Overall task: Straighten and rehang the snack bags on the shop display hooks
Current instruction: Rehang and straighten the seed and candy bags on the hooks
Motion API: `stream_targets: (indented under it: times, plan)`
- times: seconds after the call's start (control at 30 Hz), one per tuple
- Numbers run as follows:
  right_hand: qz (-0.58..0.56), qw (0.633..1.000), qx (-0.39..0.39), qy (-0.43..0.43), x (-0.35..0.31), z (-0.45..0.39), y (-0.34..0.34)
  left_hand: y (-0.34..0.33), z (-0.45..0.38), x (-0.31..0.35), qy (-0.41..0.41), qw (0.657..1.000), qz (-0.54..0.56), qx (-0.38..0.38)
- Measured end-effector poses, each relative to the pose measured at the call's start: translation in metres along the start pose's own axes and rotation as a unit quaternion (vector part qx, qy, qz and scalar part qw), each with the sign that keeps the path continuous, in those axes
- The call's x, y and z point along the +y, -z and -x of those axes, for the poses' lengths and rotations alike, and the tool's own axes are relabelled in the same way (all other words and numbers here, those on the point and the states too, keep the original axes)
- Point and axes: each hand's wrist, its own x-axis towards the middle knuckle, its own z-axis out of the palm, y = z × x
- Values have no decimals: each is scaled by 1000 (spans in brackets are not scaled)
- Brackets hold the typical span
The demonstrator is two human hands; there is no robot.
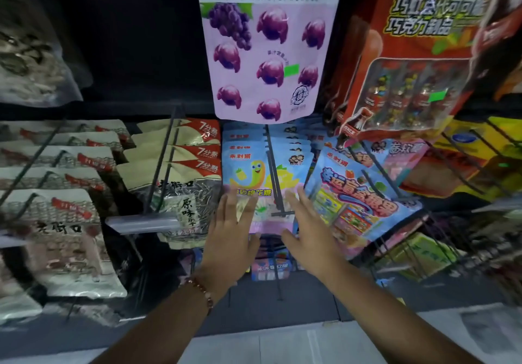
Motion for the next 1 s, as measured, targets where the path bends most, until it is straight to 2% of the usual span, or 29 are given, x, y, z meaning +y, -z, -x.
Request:
stream_targets:
  times: [0.2,0.33,0.43,0.5,0.63,0.83,1.0]
  plan:
    - [1,999,31,-24,8,43,24,8,11,7,-112,993,-12,18]
    - [17,995,68,-65,18,68,40,4,7,38,-211,977,5,30]
    - [56,990,93,-94,29,80,51,-1,3,65,-244,969,27,17]
    - [90,983,123,-99,38,84,60,-5,-1,82,-250,968,29,9]
    - [87,976,177,-95,64,86,73,-10,-8,113,-257,966,-9,23]
    - [113,981,147,-57,95,64,83,-19,-32,146,-222,970,-61,77]
    - [106,986,120,-36,118,28,97,-32,-55,169,-158,978,-114,73]
